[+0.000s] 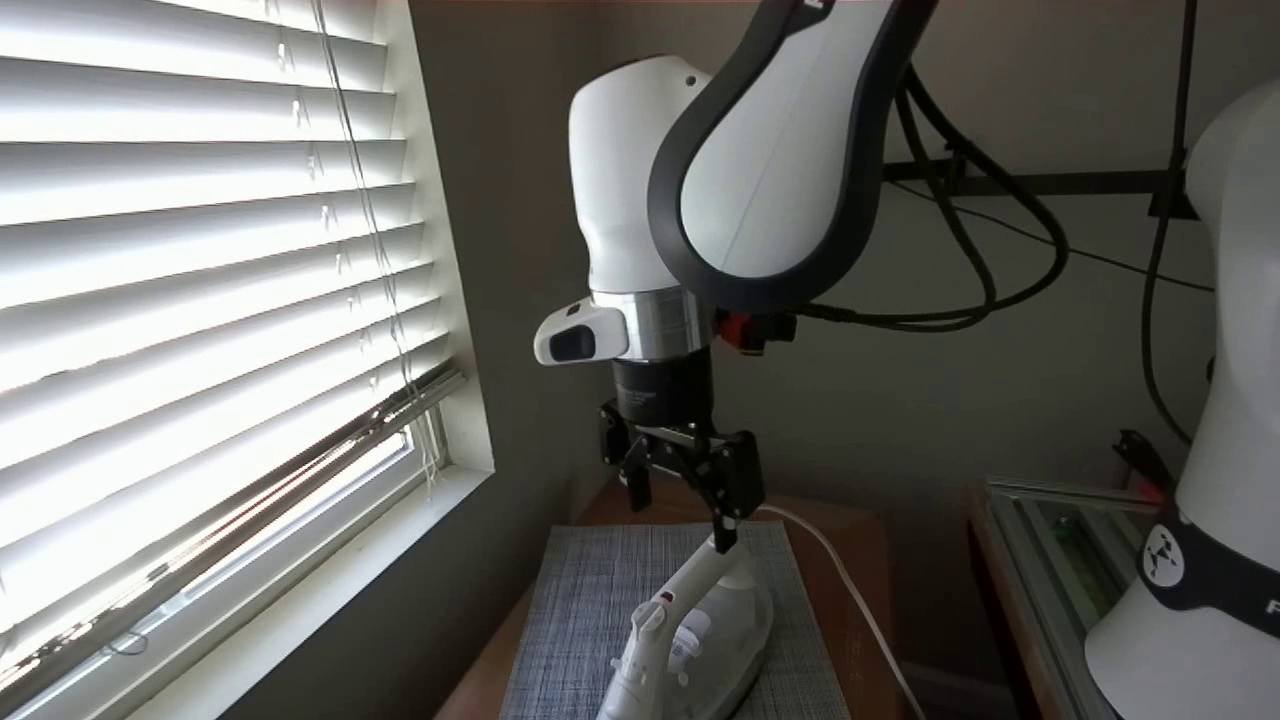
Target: Put the pressing iron upright
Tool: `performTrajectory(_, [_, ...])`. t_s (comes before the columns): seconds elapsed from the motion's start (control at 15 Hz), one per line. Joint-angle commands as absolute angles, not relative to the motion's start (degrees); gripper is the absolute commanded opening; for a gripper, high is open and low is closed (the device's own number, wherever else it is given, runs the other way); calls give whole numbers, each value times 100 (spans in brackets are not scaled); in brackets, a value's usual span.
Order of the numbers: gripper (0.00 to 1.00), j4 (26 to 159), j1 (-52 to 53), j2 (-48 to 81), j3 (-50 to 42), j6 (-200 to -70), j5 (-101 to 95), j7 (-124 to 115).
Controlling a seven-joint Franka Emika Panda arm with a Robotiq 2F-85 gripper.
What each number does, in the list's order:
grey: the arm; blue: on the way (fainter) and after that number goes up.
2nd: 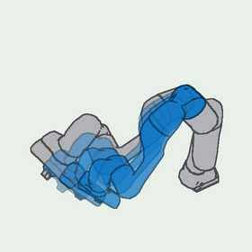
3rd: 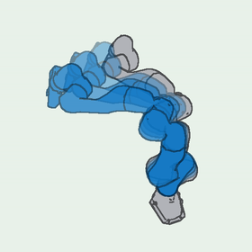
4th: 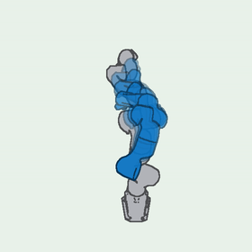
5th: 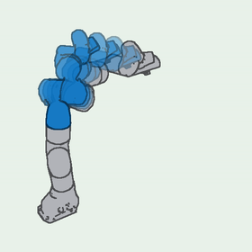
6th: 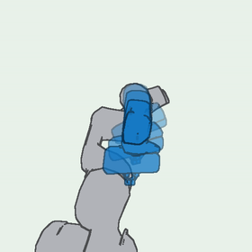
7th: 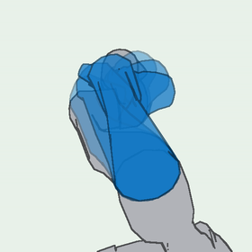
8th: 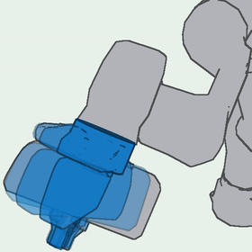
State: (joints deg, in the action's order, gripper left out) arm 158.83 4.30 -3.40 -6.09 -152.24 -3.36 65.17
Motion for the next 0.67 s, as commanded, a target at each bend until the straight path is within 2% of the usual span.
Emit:
performTrajectory(0.0, [100,15879,216,51,-521,-15419,-298,7198])
performTrajectory(0.6, [100,15870,-88,470,-139,-15616,915,8723])
